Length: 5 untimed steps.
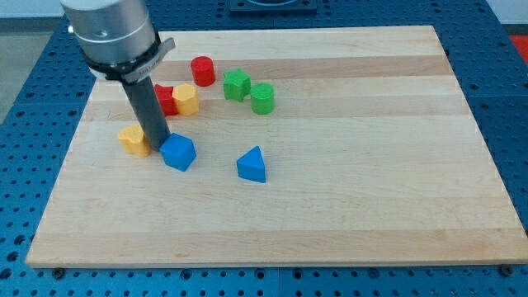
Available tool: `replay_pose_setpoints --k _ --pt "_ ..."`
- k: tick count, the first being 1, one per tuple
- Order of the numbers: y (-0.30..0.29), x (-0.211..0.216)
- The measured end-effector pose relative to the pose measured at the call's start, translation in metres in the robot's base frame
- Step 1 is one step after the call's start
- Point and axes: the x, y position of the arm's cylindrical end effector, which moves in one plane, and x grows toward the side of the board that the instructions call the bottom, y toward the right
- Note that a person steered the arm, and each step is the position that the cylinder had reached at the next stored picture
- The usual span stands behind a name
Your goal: Push the blue cube to the left of the blue triangle
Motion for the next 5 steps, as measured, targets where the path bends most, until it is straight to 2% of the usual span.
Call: replay_pose_setpoints --k 1,2,4,5 --pt "0.029 0.019" --pt "-0.005 0.040" --pt "0.121 0.032" --pt "0.080 0.032"
